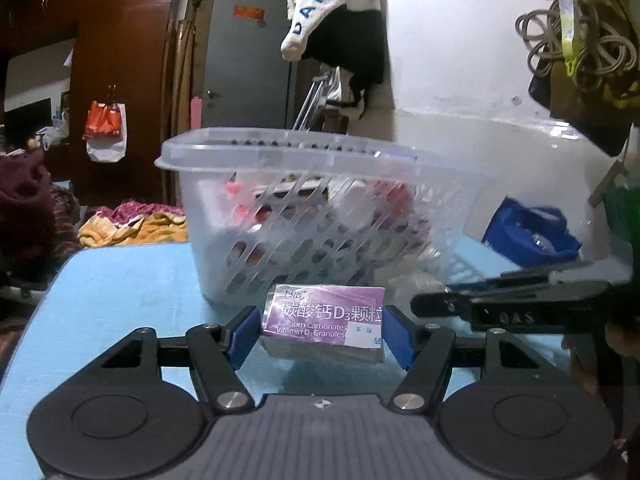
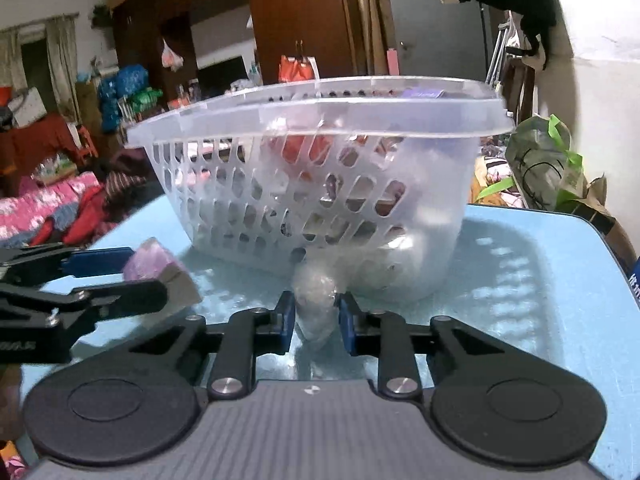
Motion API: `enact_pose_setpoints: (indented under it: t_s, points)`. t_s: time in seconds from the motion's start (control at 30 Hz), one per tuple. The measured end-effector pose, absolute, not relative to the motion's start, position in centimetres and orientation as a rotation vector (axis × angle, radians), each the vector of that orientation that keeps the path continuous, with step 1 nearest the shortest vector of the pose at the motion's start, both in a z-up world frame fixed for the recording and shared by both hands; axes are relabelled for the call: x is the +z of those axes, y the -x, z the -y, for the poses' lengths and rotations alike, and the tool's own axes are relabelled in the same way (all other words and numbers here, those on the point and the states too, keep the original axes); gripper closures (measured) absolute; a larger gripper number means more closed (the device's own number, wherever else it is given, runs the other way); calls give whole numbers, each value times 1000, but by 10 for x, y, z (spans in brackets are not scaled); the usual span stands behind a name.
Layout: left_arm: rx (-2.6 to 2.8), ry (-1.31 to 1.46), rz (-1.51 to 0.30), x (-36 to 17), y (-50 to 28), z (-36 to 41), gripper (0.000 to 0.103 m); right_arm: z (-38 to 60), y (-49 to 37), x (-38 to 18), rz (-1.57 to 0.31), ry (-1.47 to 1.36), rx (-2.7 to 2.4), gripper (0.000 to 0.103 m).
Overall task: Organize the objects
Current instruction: 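Grasp the purple calcium box with the left tool while the right tool grasps a clear-wrapped white ball, then carry both items over the white basket and open both tools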
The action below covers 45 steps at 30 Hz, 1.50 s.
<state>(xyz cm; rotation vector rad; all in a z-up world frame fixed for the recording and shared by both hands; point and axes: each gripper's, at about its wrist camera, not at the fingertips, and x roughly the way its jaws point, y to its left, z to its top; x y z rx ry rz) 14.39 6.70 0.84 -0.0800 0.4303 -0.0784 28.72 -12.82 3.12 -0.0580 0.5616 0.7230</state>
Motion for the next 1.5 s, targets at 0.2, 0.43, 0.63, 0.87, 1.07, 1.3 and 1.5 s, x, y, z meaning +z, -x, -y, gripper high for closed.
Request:
enact_pose_setpoints:
  t_s: [0.2, 0.43, 0.63, 0.87, 1.07, 1.3, 1.5]
  points:
    - [-94, 133, -414, 7, -147, -70, 33, 138, -278, 34, -526, 48, 735, 77]
    - [-118, 176, -355, 9, -137, -81, 33, 149, -259, 37, -456, 20, 768, 77]
    - [-123, 168, -331, 11, -133, -81, 33, 162, -251, 34, -421, 3, 769, 77]
    - [-126, 167, -311, 11, -131, -82, 33, 166, -253, 31, -411, -21, 777, 77]
    - [-201, 252, -184, 44, -113, -91, 34, 176, -229, 61, -289, -55, 795, 77]
    - [-83, 205, -141, 154, -166, -91, 34, 137, -251, 160, -138, 56, 721, 77]
    - [16, 214, -259, 148, -232, -99, 27, 83, -315, 160, -238, 190, 668, 75]
